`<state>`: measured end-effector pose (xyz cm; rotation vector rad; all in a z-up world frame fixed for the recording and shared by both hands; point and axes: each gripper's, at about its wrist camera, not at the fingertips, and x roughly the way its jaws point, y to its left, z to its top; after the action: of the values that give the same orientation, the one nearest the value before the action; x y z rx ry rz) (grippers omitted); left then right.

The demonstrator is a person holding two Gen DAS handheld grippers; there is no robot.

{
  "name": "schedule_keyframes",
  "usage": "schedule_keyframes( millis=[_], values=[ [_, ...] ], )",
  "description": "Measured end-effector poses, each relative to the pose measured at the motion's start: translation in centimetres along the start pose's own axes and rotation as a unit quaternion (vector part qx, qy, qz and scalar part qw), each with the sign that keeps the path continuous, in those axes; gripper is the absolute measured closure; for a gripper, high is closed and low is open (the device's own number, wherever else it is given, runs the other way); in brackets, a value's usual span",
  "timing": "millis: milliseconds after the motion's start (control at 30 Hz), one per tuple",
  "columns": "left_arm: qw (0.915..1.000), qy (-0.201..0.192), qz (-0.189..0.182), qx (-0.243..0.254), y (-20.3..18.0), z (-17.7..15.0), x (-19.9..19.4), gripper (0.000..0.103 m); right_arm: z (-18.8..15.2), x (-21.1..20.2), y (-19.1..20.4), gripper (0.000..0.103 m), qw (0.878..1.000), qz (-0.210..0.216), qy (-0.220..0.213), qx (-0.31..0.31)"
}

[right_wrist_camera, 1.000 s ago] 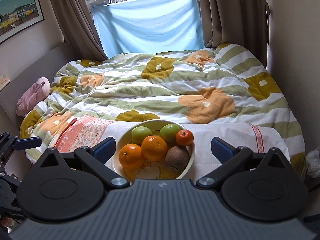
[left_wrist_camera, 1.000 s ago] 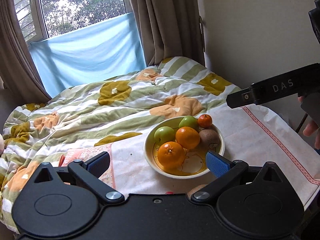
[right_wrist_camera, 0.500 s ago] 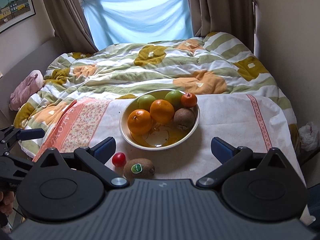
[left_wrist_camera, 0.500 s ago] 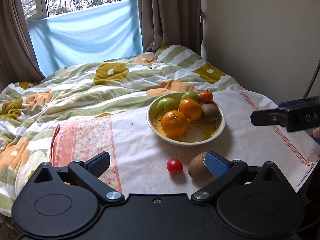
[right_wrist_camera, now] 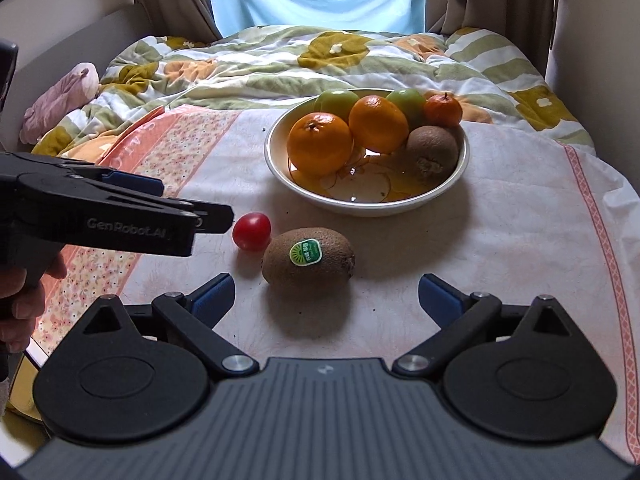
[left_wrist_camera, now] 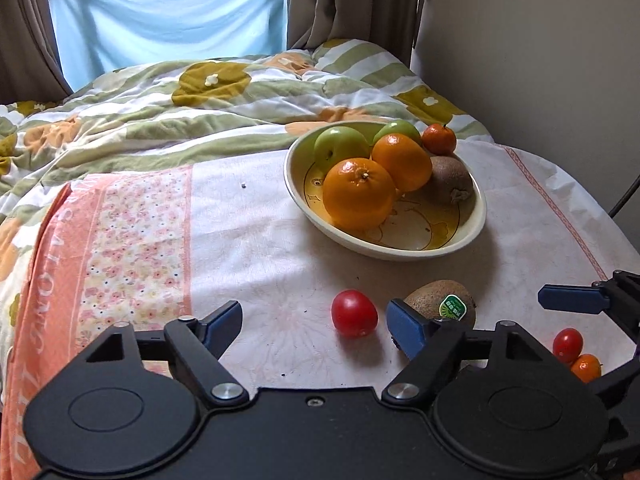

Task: Organize fruits
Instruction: 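Move both tools back toward the red tomato and kiwi on the cloth, then grasp the red tomato with the left tool while the right tool grasps the kiwi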

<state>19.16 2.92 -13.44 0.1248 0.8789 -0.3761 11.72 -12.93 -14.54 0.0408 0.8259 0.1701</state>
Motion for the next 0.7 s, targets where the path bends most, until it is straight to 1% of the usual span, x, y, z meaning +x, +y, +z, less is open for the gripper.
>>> schedule_keyframes(
  millis=[33,133,233,333,400,467,500,533,567,700],
  values=[
    [1.0,0.006,-0.002,-0.002,-0.2,0.0,0.6,0.028,-0.1,0.4,0.1,0.0,1.0,-0.002,0.0,-0.001],
    [0.9998,0.015,-0.006,-0.006,-0.5,0.0,1.9,0.031,-0.2,1.6,0.4,0.0,1.0,-0.002,0.002,-0.005],
    [0.9997,0.022,-0.004,-0.008,-0.8,0.1,2.7,0.037,-0.3,2.3,0.5,0.0,1.0,-0.002,0.0,-0.005],
    [0.9995,0.025,-0.012,-0.011,-0.8,0.3,3.2,0.037,-0.1,2.6,0.5,0.0,1.0,-0.002,-0.001,-0.001],
    [0.9995,0.03,-0.013,-0.004,-1.0,0.4,3.4,0.04,0.0,2.9,0.5,0.0,1.0,-0.001,0.0,0.002],
    [0.9993,0.033,-0.016,-0.009,-0.9,0.4,3.6,0.056,0.1,3.1,0.5,0.0,1.0,0.0,0.002,0.001],
    [0.999,0.037,-0.018,-0.014,-0.8,0.4,3.7,0.06,0.1,3.2,0.6,0.0,1.0,-0.001,0.003,-0.001],
    [0.9989,0.041,-0.018,-0.016,-0.7,0.4,3.8,0.067,0.2,3.2,0.7,0.0,1.0,-0.002,0.003,-0.004],
    [0.9987,0.044,-0.018,-0.016,-0.7,0.3,4.0,0.068,0.2,3.3,0.7,0.0,1.0,-0.002,0.005,-0.004],
    [0.9989,0.041,-0.021,-0.015,-0.6,0.3,4.0,0.068,0.2,3.6,0.8,0.0,1.0,-0.001,0.009,-0.002]
  ],
)
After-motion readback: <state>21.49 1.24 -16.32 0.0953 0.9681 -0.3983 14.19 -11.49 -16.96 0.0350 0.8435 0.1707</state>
